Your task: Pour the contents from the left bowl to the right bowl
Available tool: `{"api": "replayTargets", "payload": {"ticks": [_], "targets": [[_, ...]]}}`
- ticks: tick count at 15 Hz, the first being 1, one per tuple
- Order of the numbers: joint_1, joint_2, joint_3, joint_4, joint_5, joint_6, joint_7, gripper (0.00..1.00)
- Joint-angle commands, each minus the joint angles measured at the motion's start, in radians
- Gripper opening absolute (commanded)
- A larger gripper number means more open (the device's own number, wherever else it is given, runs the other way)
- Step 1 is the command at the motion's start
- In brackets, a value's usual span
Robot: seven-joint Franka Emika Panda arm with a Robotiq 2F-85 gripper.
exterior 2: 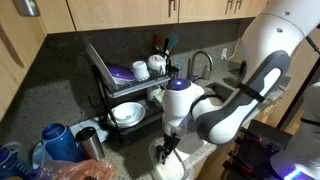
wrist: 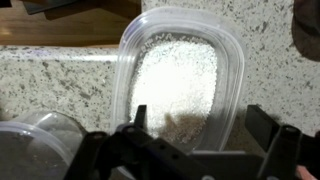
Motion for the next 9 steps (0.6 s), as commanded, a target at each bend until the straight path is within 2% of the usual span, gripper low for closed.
{"api": "replayTargets", "payload": {"ticks": [1,9], "targets": [[0.034,0.095,-0.059,0.123,-0.002,-0.027,0.06,1.0],[0.094,0.282,-0.162,0.35,-0.005,-0.105,0.111,1.0]]}}
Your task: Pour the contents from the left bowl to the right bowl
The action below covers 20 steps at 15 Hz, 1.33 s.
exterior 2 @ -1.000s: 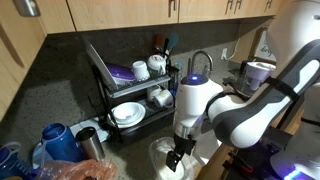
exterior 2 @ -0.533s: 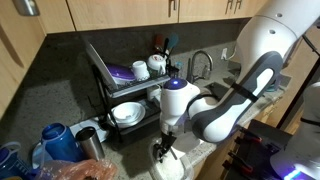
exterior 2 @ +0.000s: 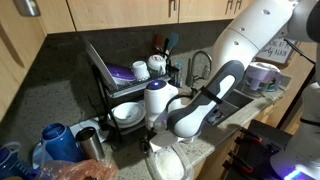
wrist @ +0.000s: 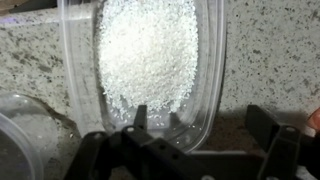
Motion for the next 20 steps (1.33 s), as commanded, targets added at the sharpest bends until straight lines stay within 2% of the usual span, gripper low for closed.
{"api": "replayTargets", "payload": {"ticks": [1,6,7,8,10,13,18,20], "targets": [[0.044,0.094,-0.045,0.124,-0.005,-0.074,0.048,1.0],[0.077,0.191,-0.091,0.245,-0.012,-0.154,0.057,1.0],[0.082,0.204,-0.101,0.264,-0.016,-0.169,0.059,0.94],[0.087,0.214,-0.108,0.282,-0.018,-0.184,0.058,0.74],[0.094,0.23,-0.118,0.308,-0.021,-0.206,0.057,0.69],[0.103,0.24,-0.124,0.322,-0.023,-0.224,0.061,0.45],[0.093,0.233,-0.096,0.281,0.018,-0.196,0.073,0.07],[0.099,0.227,-0.094,0.27,0.018,-0.192,0.093,0.0]]}}
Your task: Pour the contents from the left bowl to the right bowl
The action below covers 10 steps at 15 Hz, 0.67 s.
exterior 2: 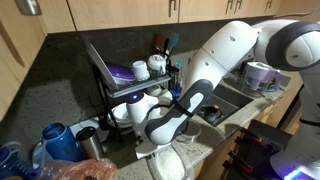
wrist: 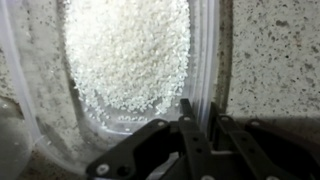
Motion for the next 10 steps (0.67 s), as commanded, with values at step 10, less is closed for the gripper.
{"api": "replayTargets", "payload": {"ticks": [10], "targets": [[0.002,-0.061,0.019,-0.034,0.0,-0.023,0.018,0.02]]}}
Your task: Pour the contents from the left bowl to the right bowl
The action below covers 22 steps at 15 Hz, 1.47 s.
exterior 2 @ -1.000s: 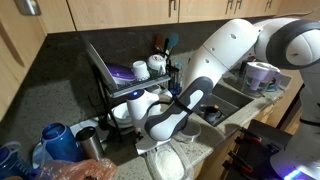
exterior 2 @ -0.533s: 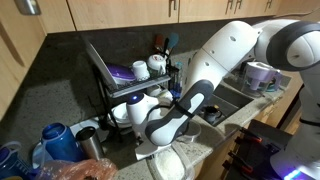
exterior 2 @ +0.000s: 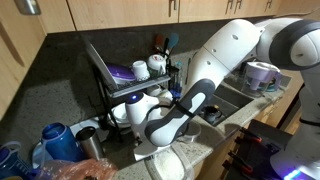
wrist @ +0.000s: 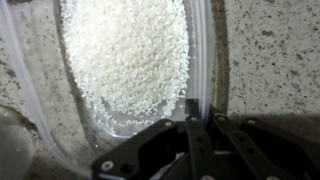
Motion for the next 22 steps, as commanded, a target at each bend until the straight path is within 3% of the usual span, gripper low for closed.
{"api": "replayTargets", "payload": {"ticks": [1,11,22], "targets": [[-0.012,-0.053,0.018,-0.026,-0.001,-0.036,-0.034,0.01],[-0.012,-0.163,0.018,-0.039,-0.053,-0.14,-0.121,0.01],[-0.056,-0.391,0.027,-0.178,-0.116,-0.065,-0.101,0.01]]}}
